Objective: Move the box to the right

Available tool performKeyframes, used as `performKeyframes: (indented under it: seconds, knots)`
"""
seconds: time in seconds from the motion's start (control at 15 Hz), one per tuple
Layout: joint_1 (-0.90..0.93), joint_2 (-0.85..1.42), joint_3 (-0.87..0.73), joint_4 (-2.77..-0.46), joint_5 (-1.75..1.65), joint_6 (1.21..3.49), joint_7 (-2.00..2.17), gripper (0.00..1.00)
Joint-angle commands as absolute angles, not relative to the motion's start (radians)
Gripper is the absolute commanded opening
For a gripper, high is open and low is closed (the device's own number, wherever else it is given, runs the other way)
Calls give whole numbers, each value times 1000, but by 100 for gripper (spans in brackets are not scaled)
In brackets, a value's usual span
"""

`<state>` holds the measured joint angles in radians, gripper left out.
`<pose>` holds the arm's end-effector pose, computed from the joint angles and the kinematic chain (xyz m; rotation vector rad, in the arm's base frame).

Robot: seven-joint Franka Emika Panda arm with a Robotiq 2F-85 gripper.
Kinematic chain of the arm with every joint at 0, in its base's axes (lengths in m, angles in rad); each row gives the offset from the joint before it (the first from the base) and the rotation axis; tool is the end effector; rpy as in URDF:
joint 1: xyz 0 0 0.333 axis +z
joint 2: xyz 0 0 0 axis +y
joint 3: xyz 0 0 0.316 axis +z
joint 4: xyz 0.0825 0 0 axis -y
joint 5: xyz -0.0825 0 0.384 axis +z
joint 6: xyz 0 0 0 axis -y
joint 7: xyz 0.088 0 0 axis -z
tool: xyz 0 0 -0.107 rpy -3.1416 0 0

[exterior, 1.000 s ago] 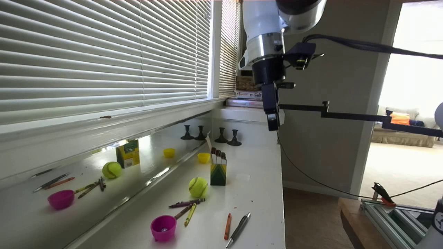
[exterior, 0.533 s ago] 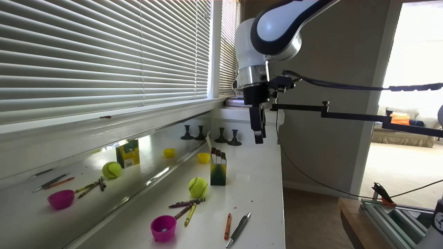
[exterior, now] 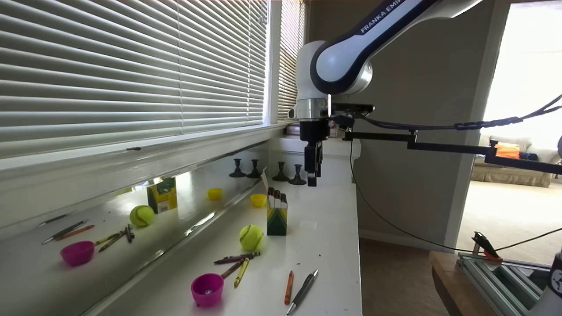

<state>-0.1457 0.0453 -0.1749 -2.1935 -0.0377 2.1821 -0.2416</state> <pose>0.5037 -0.1684 0.3604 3.1176 -0.0882 -0.1006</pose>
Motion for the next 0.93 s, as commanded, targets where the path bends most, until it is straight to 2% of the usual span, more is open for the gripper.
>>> performKeyframes:
  seconds: [0.0, 0.27, 0.87]
  knots:
    - [-153, 47, -167, -2192, -38, 2182, -242, 100]
    - [-154, 71, -168, -2182, -53, 2184, -238, 100]
    - [-172, 156, -164, -2174, -75, 2416, -440, 100]
